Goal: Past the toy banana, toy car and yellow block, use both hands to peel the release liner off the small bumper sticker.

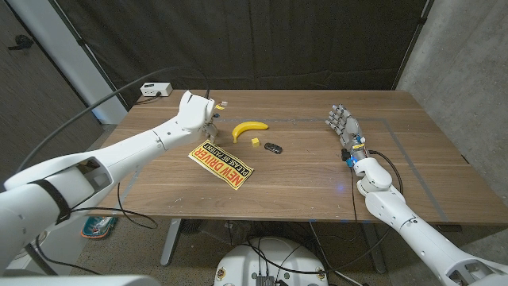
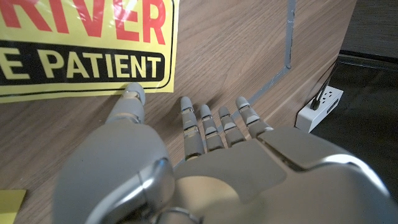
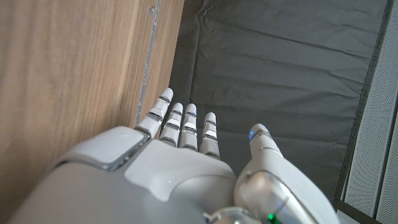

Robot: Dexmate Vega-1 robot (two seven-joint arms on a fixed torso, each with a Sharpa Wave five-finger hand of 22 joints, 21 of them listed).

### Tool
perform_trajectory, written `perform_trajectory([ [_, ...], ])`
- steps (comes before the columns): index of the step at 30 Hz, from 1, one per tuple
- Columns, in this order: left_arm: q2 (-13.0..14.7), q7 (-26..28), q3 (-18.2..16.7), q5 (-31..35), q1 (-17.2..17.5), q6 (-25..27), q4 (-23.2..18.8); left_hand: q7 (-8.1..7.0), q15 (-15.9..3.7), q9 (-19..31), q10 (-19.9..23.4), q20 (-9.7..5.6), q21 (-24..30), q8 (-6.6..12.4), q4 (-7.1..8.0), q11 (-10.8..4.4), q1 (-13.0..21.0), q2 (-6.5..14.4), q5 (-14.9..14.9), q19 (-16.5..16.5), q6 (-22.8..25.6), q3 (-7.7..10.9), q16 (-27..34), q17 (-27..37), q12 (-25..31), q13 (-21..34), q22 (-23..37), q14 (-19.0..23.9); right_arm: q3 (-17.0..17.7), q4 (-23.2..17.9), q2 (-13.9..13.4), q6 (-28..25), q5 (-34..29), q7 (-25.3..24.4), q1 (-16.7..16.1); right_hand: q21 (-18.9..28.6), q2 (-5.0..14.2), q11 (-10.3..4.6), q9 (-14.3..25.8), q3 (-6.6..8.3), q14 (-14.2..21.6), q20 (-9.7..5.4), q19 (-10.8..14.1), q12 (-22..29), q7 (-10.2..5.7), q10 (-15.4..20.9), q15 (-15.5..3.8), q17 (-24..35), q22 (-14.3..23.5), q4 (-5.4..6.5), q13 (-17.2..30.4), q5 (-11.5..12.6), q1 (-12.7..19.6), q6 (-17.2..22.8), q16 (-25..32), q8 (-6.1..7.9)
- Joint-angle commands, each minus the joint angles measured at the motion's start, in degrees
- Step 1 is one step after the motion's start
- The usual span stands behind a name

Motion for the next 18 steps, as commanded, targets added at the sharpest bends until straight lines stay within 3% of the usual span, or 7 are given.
perform_trajectory([
  [1, -0.8, -0.2, -0.4, 0.2, 0.0, -1.3, 1.2, -1.17, -0.03, 0.1, 0.6, -0.19, 0.1, 1.16, -0.01, -0.37, 1.0, 1.2, -0.3, 0.3, 3.6, -0.11, -0.2, 0.1, 0.6, 0.1, 0.3, 0.4, 0.2, -0.6, -0.1, 0.2, -0.5, -0.9, -0.4, -0.2, -0.14, -0.02, 0.1, 0.31, 0.5, 0.10, 0.5, 0.1, 0.13, 0.6, -0.03, 0.0, 0.3, 0.06, 0.2, 0.3, -0.4, 0.5, 0.0, 0.26],
  [5, -0.7, 0.3, -0.7, -0.1, 0.3, -1.4, 0.9, -1.71, -0.37, 0.1, 1.3, -0.38, 0.3, 1.84, -0.19, -0.42, 1.5, 1.5, -0.4, 0.6, 6.3, -0.20, 0.0, 0.0, 1.0, 0.1, 0.3, 1.1, 0.2, -0.8, -0.2, 0.3, -1.0, -1.4, -0.5, -0.2, -0.14, 0.09, 0.1, 0.32, 0.6, 0.10, 0.6, 0.1, 0.11, 0.7, -0.04, 0.0, 0.3, 0.09, 0.2, 0.3, -0.5, 0.5, 0.0, 0.25],
  [13, -0.8, 0.6, -0.5, 0.0, 0.7, -1.6, 1.0, -1.41, -0.45, 0.1, 1.3, -0.40, 0.3, 1.48, -0.52, -0.61, 2.5, 2.2, -0.4, 0.7, 6.2, 0.14, 0.0, -0.1, 1.0, 0.0, 0.3, 1.3, 0.4, -1.5, -0.3, 0.9, -1.5, -2.4, -1.3, -0.3, -0.18, 0.17, 0.1, 0.28, 1.0, 0.07, 0.7, 0.2, 0.14, 1.0, 0.01, 0.0, 0.3, 0.23, 0.3, 0.3, -0.7, 0.7, 0.2, 0.27],
  [18, -0.5, 2.0, -0.6, 0.0, 1.5, -1.9, 0.5, -2.74, -1.66, 0.1, 4.0, -0.92, 1.0, 3.20, -1.43, -2.04, 6.0, 2.9, -1.0, 2.3, 13.6, 0.57, 0.6, -0.4, 2.4, -0.2, 0.3, 3.5, 0.6, -2.4, -0.5, 0.9, -1.9, -3.1, -1.8, -0.4, -0.20, 0.14, 0.1, 0.28, 1.2, 0.02, 0.8, 0.2, 0.15, 1.1, 0.06, 0.0, 0.3, 0.29, 0.3, 0.3, -0.8, 0.7, 0.2, 0.27],
])
